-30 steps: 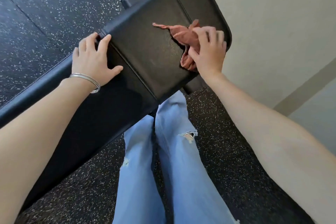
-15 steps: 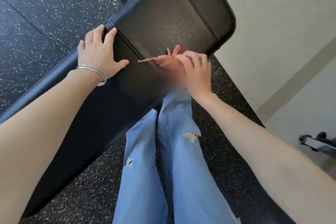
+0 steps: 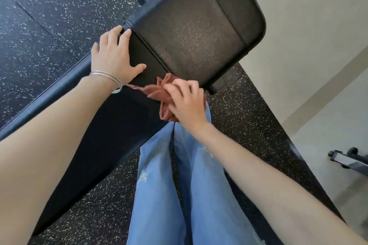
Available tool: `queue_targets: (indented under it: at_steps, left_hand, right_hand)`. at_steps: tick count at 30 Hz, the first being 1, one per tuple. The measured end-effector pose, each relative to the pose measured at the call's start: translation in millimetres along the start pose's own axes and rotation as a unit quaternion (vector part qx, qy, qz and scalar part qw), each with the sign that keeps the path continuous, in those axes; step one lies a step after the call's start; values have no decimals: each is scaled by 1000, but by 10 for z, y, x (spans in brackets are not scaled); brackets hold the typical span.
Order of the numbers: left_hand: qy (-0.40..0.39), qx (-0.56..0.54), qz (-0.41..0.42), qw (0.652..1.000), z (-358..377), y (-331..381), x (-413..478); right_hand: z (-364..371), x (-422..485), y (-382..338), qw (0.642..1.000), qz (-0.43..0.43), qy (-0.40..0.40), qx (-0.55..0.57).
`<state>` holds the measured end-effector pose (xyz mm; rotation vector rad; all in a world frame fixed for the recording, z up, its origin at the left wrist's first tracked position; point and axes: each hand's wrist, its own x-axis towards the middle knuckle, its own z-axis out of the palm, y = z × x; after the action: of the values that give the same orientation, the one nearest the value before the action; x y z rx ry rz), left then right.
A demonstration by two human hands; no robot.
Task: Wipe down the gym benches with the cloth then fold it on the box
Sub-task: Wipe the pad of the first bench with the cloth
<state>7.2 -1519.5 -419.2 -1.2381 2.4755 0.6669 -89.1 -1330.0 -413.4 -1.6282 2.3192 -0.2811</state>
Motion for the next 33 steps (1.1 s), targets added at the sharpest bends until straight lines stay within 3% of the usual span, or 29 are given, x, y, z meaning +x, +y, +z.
queue_targets:
  at_steps: [2, 6, 11, 13, 16, 19, 22, 27, 33]
  left_hand:
    - [4, -9, -13, 1000, -7, -54, 1]
    - [11, -28, -58, 998, 0, -149, -3]
    - [7, -52, -99, 994, 0, -188, -9]
    - [4, -61, -119, 991, 1, -191, 2]
    - [-6, -66, -141, 988, -4, -204, 12]
    - [-11, -77, -154, 985, 0, -199, 31]
    - [-17, -71, -171, 983, 5, -150, 73]
    - [-10, -86, -193, 977, -27, -73, 116]
    - [1, -87, -199, 976, -47, 52, 130]
  right_hand:
    - [-111, 267, 222, 1000, 4, -12, -21]
    - [-249, 949, 559, 993, 120, 9, -7]
    - [-193, 1268, 395, 989, 137, 26, -44]
    - [-101, 1074, 155, 994, 94, 24, -45]
    - [-44, 921, 14, 995, -68, -5, -79]
    - [-148, 1180, 128, 983, -164, -35, -72]
    - [-161, 1620, 40, 973, -189, -66, -119]
    - [-22, 2260, -239, 972, -152, -122, -129]
    - [-295, 1579, 632, 957, -267, -67, -85]
